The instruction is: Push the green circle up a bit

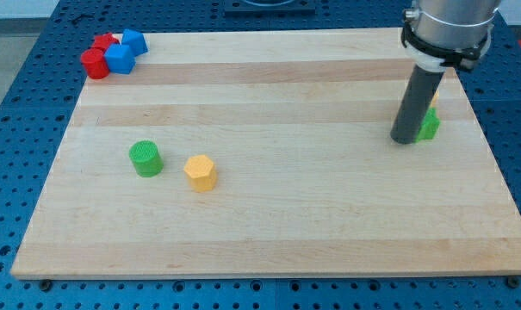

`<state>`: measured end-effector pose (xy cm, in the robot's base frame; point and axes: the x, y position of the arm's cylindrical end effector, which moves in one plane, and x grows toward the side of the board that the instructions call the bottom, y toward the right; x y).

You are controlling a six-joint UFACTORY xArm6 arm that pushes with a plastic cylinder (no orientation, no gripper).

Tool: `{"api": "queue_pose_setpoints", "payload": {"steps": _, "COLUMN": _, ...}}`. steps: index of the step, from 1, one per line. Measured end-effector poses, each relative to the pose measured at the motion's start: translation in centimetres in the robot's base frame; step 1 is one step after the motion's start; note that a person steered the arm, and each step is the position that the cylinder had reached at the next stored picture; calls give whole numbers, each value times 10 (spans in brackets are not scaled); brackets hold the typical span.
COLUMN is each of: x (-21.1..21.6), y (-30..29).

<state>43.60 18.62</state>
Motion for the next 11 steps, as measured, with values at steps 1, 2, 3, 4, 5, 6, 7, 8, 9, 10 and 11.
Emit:
{"api": "queue_pose_setpoints", "payload": {"steps": 1, "x": -3, "y": 12}}
{"api": "queue_pose_setpoints", "payload": {"steps": 2, "x": 10, "y": 12}}
{"api": "queue_pose_setpoints", "payload": {"steps": 3, "x": 67, "y": 13}}
{"api": "queue_pose_setpoints", "payload": {"steps": 4, "x": 90, "y": 1}}
{"api": "queue_pose_setpoints", "payload": {"steps": 5, "x": 134, "y": -54}}
{"api": "queue_pose_setpoints", "payload": {"steps": 6, "x": 161, "y": -122}}
{"api": "queue_pose_setpoints", "payload": {"steps": 7, "x": 163, "y": -190}}
{"api": "queue_pose_setpoints", "payload": {"steps": 8, "x": 162, "y": -215}}
{"api": "queue_pose_setpoints", "payload": {"steps": 9, "x": 149, "y": -274}}
{"api": "queue_pose_setpoints", "payload": {"steps": 10, "x": 129, "y": -328}}
{"api": "queue_pose_setpoints", "payload": {"steps": 11, "x": 91, "y": -354}}
